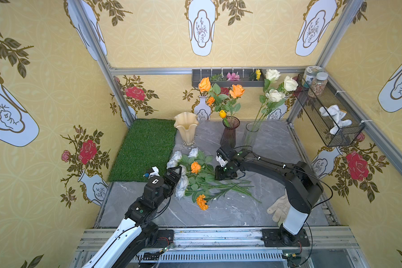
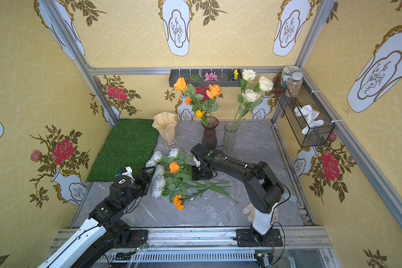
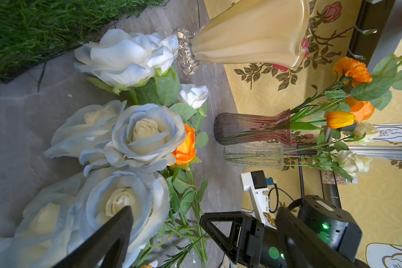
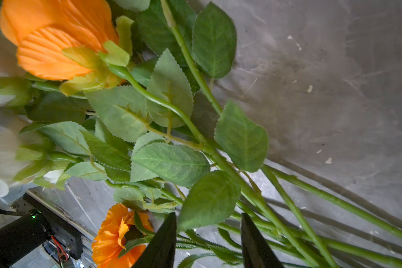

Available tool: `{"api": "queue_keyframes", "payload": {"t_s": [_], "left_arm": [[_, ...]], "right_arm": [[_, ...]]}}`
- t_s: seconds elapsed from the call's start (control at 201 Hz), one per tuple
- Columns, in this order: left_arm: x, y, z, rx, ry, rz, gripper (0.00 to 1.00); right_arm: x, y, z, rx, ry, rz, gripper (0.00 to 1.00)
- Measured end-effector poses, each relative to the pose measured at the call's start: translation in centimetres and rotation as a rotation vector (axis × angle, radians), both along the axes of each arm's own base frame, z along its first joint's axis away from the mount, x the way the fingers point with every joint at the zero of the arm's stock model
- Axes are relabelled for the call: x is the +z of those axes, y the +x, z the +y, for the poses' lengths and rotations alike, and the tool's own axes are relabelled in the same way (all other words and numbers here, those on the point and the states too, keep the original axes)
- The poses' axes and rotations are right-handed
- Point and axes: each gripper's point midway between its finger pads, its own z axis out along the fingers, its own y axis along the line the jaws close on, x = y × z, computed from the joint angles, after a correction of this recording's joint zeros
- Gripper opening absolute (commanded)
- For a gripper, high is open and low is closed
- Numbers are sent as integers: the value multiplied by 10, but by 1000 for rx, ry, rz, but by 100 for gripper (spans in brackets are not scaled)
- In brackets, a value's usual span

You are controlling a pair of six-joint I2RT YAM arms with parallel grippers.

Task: Arrange the flowers in different vases according to their colors
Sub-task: Pick up the flower at the center of the board.

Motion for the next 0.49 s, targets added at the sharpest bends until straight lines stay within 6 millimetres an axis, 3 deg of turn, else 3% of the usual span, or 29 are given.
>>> {"api": "queue_keyframes", "payload": {"t_s": [0.234,0.493], "left_arm": [[0,0,0,0,-4,-6,98],[0,-1,1,0,-7,-12,98]], "right_arm": [[-15,3,0,21,-56,55,49],[-16,5,-8,32,-98,56,46]]}}
